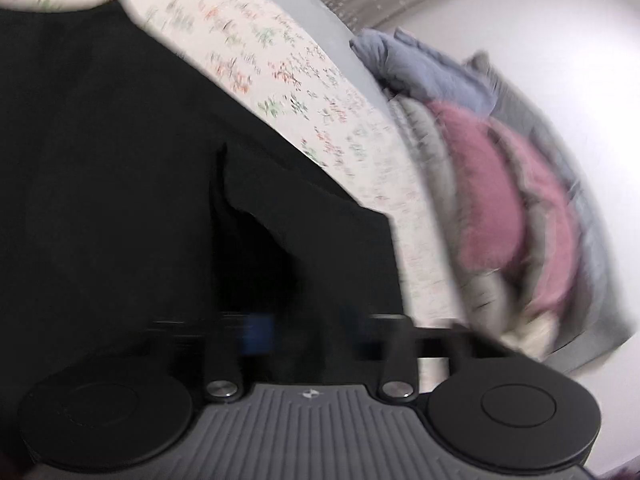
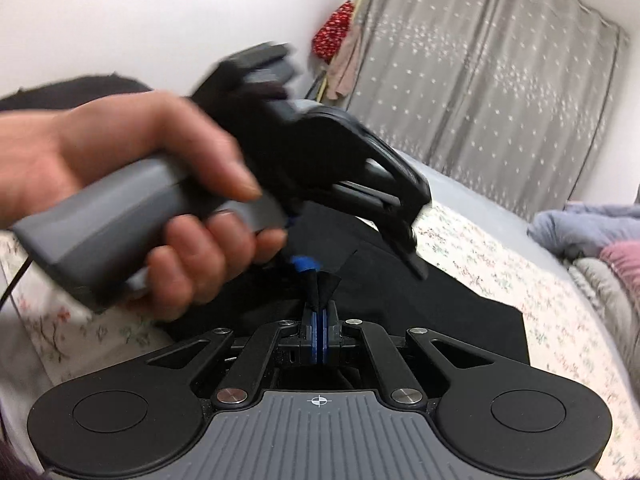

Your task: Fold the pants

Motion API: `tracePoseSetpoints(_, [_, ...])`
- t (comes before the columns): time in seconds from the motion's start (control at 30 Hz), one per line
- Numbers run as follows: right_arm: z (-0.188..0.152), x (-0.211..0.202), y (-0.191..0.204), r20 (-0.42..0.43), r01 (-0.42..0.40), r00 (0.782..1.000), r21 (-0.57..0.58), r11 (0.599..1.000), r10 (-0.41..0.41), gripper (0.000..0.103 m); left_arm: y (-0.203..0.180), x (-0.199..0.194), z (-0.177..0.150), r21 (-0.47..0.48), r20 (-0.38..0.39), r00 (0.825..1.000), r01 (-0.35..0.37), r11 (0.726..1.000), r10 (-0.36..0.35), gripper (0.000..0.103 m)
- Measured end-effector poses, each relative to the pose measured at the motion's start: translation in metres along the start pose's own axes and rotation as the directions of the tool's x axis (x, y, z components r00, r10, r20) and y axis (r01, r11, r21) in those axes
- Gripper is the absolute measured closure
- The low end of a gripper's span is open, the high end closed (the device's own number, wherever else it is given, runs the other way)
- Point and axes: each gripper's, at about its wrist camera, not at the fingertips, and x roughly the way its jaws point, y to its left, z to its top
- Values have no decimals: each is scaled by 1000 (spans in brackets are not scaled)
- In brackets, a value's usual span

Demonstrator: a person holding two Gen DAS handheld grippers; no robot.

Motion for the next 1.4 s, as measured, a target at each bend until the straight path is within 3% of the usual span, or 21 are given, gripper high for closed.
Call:
tracePoseSetpoints(0.17, [8, 1, 4, 24, 31, 999, 4, 999, -32, 100, -4, 1, 14, 97, 14, 999, -42, 994, 41, 103])
tracePoseSetpoints(0.33, [20, 4, 7, 71, 24, 997, 56, 998, -28, 100, -13, -22, 25, 200, 64, 998, -31, 979, 18, 103])
tracePoseSetpoints(0.6, [50, 6, 16, 129, -63, 991, 175, 982, 40, 100, 3, -64, 47, 234, 133, 991, -60, 970, 29, 103])
tracePoseSetpoints(0.77, [70, 11, 42, 145, -114, 986, 200, 973, 86, 100, 23, -96, 58, 262, 169, 982, -121, 957, 78, 103])
tracePoseSetpoints(0.9, [86, 18, 66, 174, -172, 976, 231, 958, 133, 100, 50, -130, 69, 231, 213, 974, -133, 964, 84, 103])
tracePoseSetpoints(0.97, [97, 24, 77, 195, -210, 967, 250, 945, 163, 100, 64, -149, 73, 220, 247, 964, -157, 963, 101, 103])
tracePoseSetpoints(1.07, [112, 32, 93, 224, -278, 949, 267, 923, 221, 101, 85, -181, 77, 224, 316, 936, -232, 946, 155, 103])
tracePoseSetpoints(1.2, [130, 47, 126, 245, -347, 926, 251, 904, 288, 101, 124, -224, 82, 148, 395, 903, -244, 958, 169, 103])
tracePoseSetpoints(1.4, [139, 69, 156, 236, -428, 897, 265, 864, 372, 102, 172, -258, 88, 56, 416, 868, -323, 945, 272, 103])
